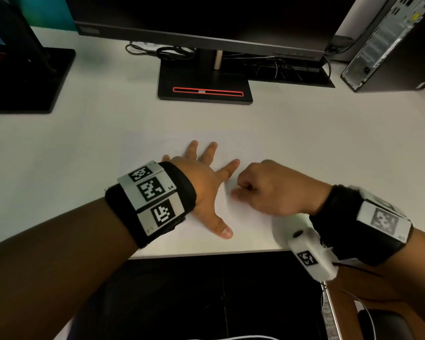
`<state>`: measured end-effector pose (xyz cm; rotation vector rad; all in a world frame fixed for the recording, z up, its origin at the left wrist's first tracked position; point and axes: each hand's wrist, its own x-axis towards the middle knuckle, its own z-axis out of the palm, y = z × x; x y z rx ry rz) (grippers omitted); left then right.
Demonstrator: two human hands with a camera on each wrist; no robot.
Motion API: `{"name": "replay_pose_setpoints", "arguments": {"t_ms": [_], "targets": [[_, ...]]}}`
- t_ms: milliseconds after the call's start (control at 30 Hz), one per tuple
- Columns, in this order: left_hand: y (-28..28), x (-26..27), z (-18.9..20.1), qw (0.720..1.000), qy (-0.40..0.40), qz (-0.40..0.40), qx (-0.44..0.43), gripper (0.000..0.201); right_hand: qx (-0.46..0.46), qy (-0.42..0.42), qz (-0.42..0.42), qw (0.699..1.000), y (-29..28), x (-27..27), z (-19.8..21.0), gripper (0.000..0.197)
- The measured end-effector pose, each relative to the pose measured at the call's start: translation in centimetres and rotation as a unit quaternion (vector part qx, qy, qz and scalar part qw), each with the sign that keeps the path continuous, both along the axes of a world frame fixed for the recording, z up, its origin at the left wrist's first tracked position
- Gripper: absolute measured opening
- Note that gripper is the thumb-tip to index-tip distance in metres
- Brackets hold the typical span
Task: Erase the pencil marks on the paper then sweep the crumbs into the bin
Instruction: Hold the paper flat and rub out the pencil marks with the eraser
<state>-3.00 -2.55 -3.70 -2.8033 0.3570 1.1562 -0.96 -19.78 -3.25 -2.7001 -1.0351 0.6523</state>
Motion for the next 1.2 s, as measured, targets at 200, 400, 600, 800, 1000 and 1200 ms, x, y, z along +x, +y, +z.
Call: {"name": "replay_pose_setpoints", "arguments": {"t_ms": [200,400,600,800,1000,1200], "targets": [[0.0,0.0,0.0,1.0,-0.002,-0.001,-0.004,0.144,0.019,0.039,0.045,0.998,0.4,-1.6,-0.3,0.044],[0.0,0.0,0.2,1.0,-0.002,0.0,-0.002,0.143,0.017,-0.006,0.027,0.999,0.3,-1.0,-0.3,0.043],[0.0,-0.1,0.1,1.0,-0.005,-0.001,-0.003,0.143,-0.005,-0.007,0.006,1.0,-0.7,-0.4,0.0,0.044],[0.0,0.0,0.0,1.0,-0.01,-0.002,0.003,0.144,0.007,0.029,0.049,0.998,-1.5,-2.2,-0.3,0.044],[0.0,-0.1,0.0,1.0,-0.004,0.0,0.007,0.145,0.005,0.013,0.052,0.999,-2.5,-2.6,-0.4,0.042],[-0.1,-0.1,0.1,1.0,-0.003,-0.003,0.008,0.144,0.007,0.006,0.024,1.0,-3.5,-2.1,-0.1,0.043]]}}
